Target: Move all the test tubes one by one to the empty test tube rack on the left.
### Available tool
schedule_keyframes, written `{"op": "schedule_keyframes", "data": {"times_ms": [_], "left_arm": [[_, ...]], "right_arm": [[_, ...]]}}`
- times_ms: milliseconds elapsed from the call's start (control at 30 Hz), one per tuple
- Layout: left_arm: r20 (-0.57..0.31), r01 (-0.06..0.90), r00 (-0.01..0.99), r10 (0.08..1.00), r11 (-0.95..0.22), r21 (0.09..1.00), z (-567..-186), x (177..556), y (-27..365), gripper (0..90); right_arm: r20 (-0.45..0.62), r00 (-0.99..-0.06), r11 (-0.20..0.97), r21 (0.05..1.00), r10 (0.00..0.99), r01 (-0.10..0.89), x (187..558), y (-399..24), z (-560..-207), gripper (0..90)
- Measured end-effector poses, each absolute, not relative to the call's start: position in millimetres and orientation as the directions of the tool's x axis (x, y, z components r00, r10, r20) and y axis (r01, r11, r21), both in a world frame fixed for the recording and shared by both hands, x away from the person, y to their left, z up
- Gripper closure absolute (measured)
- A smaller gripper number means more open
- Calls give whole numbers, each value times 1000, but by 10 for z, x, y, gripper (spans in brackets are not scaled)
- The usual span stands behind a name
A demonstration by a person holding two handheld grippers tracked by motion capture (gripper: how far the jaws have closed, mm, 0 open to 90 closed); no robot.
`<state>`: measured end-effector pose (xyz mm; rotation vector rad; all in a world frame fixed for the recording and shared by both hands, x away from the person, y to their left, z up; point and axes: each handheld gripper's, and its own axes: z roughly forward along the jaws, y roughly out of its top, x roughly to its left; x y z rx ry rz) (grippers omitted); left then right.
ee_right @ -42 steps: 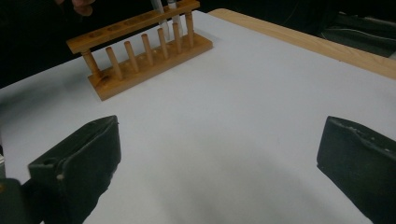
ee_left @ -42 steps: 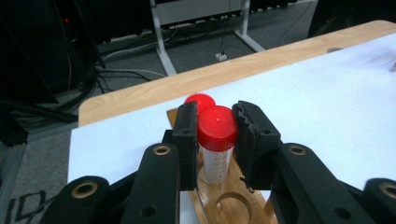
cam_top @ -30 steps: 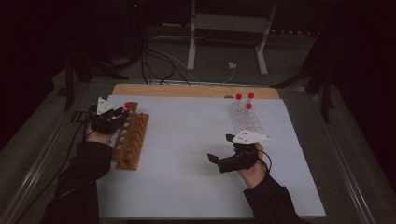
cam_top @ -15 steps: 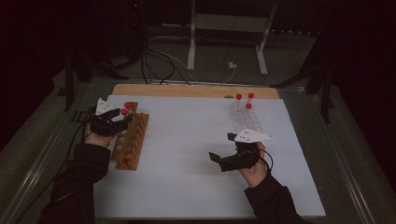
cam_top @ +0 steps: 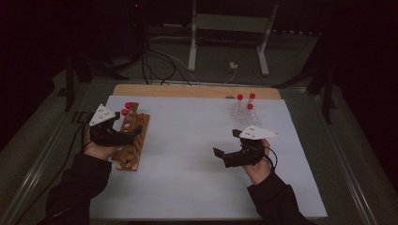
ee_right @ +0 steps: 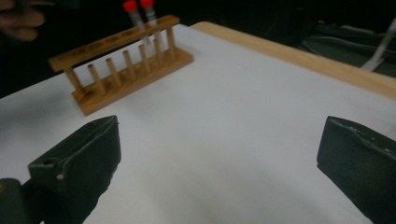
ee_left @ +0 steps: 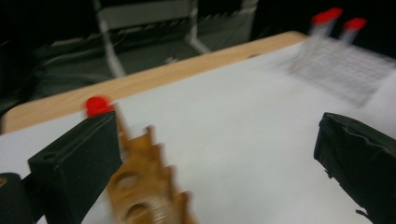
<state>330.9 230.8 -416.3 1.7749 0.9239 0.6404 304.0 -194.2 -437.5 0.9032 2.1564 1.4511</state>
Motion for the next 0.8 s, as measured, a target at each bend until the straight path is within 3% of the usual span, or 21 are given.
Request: {"op": "schedule_keyframes", "data": {"times_ms": [300,800], "left_arm": [[-7,243,713,701,-238,940,-4307,3081,2020,13],[-11,234,784,621,-278,932,-4514,2942,1790,14]], "right_arm": [[15,-660,221,936,751,273,3205,-2143,-4220,0],[10,-526,204,915,851,348,3643,-2568,-4283,0]]}}
